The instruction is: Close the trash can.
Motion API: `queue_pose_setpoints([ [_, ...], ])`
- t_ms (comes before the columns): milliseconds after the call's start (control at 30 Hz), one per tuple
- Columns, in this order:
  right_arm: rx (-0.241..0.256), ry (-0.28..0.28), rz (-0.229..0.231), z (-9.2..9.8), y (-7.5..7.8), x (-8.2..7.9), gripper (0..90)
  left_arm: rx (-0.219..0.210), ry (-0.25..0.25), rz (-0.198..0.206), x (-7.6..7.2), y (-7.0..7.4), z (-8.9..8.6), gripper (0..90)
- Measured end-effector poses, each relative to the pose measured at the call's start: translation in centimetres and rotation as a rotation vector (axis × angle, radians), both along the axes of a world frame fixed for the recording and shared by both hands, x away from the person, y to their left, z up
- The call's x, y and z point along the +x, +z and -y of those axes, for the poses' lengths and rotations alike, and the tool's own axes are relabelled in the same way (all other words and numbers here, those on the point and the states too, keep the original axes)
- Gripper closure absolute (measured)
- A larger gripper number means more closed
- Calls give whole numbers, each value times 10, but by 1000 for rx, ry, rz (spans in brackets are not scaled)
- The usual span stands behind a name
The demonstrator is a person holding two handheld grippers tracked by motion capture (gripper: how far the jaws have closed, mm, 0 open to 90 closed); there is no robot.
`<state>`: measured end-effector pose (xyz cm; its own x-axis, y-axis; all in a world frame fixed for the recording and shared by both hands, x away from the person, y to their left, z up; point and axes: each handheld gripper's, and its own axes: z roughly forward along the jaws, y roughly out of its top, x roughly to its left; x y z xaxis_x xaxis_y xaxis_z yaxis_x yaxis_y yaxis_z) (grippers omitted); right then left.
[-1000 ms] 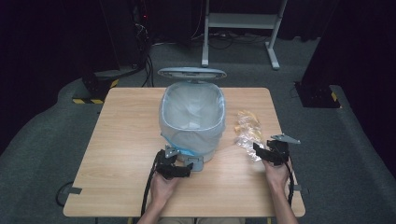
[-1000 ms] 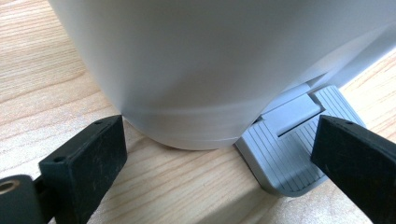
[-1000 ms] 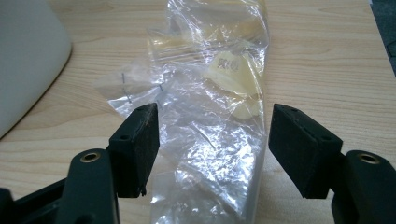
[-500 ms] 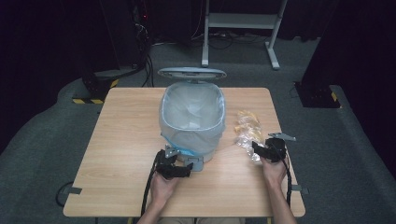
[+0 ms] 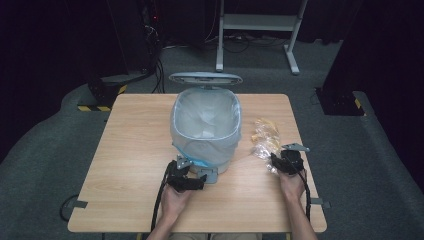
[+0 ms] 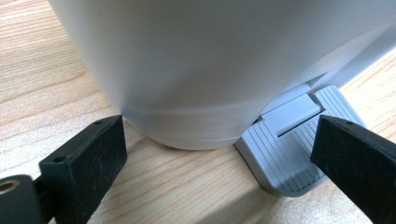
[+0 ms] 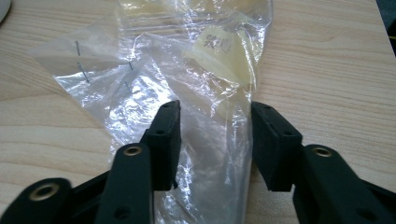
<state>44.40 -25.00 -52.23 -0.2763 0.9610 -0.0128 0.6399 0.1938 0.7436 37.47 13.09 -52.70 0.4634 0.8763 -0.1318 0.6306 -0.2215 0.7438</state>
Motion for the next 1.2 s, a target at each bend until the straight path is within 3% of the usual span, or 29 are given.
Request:
queue_pose_setpoints([
  [233,-2,24,-4,0,1,-1,743,0,0,0,0,0,0,38],
  [267,0,37,0,-1,1,-2,807,4,2,1,0,0,0,38],
  [400,-7,53,7,-4,0,-3,879,1,1,0,0,0,0,38],
  [500,-14,56,8,-5,0,-3,890,1,1,0,0,0,0,38],
  [800,33,87,35,-5,10,-14,899,3,0,-2,0,0,0,38],
  [1200,36,186,53,-4,35,-42,899,-2,2,-1,0,0,0,38],
])
